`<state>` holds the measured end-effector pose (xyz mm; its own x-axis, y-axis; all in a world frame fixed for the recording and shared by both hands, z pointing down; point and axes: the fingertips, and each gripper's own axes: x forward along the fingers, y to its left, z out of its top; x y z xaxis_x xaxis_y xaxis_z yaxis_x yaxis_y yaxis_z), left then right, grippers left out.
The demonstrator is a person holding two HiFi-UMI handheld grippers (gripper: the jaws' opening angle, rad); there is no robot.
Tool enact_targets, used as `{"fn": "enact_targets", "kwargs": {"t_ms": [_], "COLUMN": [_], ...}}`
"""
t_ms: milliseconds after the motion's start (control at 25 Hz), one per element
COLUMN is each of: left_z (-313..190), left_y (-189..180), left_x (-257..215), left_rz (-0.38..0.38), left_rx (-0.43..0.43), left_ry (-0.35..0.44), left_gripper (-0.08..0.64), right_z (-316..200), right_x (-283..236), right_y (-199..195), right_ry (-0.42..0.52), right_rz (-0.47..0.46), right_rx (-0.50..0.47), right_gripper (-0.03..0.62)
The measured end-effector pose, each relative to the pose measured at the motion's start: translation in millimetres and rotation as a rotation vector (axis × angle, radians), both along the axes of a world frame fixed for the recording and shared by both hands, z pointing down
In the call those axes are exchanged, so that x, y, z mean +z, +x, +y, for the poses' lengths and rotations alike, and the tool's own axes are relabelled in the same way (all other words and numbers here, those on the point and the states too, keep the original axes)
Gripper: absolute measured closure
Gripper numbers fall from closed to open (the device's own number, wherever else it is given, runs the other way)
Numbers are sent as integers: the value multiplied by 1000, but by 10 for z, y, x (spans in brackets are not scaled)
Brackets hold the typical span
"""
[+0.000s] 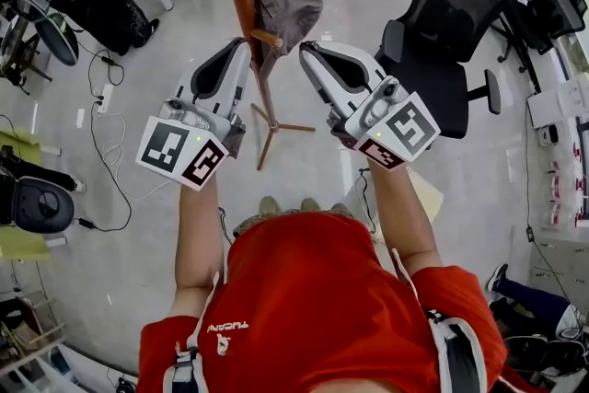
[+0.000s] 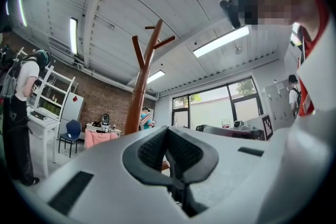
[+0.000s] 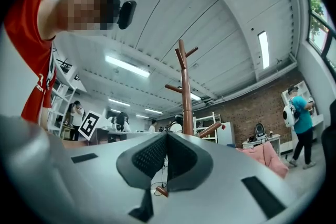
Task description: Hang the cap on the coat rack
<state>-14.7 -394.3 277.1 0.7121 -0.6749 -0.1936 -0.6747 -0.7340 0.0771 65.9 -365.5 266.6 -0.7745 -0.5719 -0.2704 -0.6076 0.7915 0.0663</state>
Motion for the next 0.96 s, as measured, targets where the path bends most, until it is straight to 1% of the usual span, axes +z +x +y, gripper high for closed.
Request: {"fn": "enact_targets", "kwargs": {"t_ms": [400, 960], "left_z": [5, 8], "left_y": [-48, -78], "left_x": [80, 99], "left_rz": [-4, -4], "left_rx": [-8, -15], "left_ry": [-11, -27], "left_gripper": [552, 552], "right_z": [-52, -114], "right_x": [132, 197], "right_y": [7, 85], "right_ry": [-41, -71], "right_rz": [-9, -32], "right_rx": [-6, -11], "right_gripper": [569, 569]}}
